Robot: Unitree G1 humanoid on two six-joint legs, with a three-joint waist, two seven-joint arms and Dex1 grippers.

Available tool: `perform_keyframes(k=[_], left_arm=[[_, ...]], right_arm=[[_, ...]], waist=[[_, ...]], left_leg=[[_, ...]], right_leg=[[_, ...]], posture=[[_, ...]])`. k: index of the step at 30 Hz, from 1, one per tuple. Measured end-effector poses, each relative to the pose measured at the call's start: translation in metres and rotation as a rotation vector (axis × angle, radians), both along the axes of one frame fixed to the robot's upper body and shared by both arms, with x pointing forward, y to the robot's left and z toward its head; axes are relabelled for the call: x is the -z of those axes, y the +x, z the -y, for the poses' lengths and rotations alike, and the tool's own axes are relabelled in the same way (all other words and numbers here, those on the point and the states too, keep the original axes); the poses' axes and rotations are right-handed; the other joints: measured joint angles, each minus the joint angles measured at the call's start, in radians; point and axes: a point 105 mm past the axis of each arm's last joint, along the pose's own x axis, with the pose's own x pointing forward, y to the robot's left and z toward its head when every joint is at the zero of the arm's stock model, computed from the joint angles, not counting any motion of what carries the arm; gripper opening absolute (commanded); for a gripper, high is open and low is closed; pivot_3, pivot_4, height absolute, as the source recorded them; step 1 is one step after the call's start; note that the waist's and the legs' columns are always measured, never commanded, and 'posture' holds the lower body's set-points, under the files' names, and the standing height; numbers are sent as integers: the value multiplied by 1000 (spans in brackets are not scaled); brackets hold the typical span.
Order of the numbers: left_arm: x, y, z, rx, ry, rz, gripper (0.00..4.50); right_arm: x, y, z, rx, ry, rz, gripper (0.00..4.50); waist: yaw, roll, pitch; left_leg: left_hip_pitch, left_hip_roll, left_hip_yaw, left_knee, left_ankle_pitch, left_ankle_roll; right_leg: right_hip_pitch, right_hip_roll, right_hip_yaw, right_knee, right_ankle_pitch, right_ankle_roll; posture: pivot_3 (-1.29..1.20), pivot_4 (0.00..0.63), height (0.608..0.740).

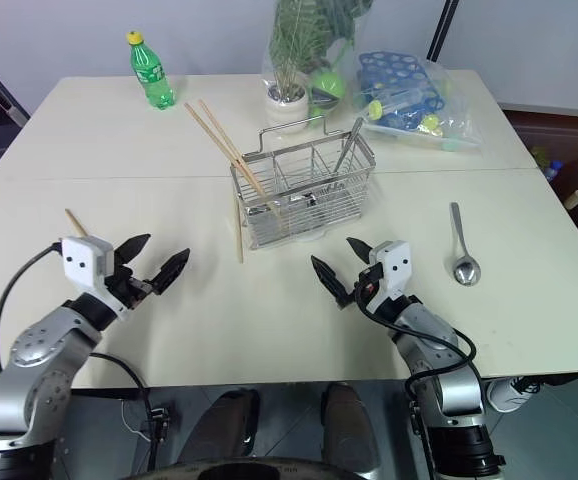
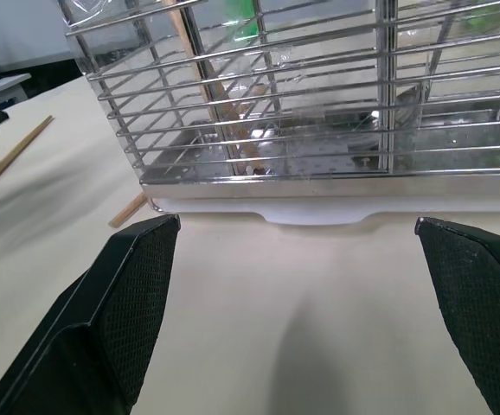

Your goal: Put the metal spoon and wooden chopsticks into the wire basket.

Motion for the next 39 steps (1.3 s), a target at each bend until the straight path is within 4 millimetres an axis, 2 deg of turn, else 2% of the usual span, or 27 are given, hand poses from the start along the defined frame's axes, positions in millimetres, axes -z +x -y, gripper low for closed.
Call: perform_keyframes(k=[3, 8, 11, 14, 17, 22, 27, 33, 39], left_arm=[[-12, -2, 2, 60, 22, 13, 4449], [-56, 4, 12, 171, -7, 99, 4449], [-79, -2, 28, 309, -30, 131, 4449], [-90, -16, 45, 481, -23, 104, 4449], [-94, -26, 54, 600, -1, 74, 4449], [-95, -34, 60, 695, -5, 52, 4449], [-88, -34, 65, 740, -12, 29, 4449], [-81, -33, 70, 761, -51, 24, 4449], [-72, -37, 69, 775, -68, 2, 4449]], right_arm=[[0, 2, 0, -4, -1, -1, 4500], [-1, 3, -1, -9, -1, 1, 4500], [1, 4, -1, -8, 0, -4, 4500], [1, 4, 0, -7, -1, -6, 4500], [1, 5, 0, -7, -1, -6, 4500], [1, 5, 3, 3, -6, -8, 4500], [-3, 6, 20, 54, -11, -20, 4500], [-32, 10, 51, 91, -46, 0, 4500], [-64, 10, 105, 133, -195, -6, 4500]], waist=[[0, 0, 0], [0, 0, 0], [-3, 0, 0], [-7, 1, 0], [-5, 1, 1], [-5, 1, 1], [-4, 1, 1], [-3, 2, 1], [-1, 2, 1]], left_leg=[[0, 0, 0, 0, 0, 0], [0, 0, 0, 0, 0, 0], [0, 0, 0, 0, 0, 0], [0, 0, 0, -1, 0, 0], [0, 0, 0, 0, 0, 0], [0, 0, 0, 0, 0, 0], [0, 0, 0, 0, 0, 0], [0, 0, 0, 0, 0, 0], [0, 0, 1, 0, 0, 1]], right_leg=[[0, 0, 0, 0, 0, 0], [0, 0, 0, 0, 0, 0], [0, 0, 0, 0, 0, 0], [-1, 0, 0, 1, 0, 0], [0, 0, 0, 1, 0, 0], [0, 0, 0, 1, 0, 0], [0, 0, 0, 1, 0, 0], [0, 0, 0, 1, 0, 0], [0, 0, 1, 0, 0, 0]], posture=[[0, 150, 740], [0, 150, 740], [0, 150, 740], [0, 150, 740], [0, 150, 740], [0, 150, 740], [0, 150, 740], [0, 150, 740], [0, 150, 740]])
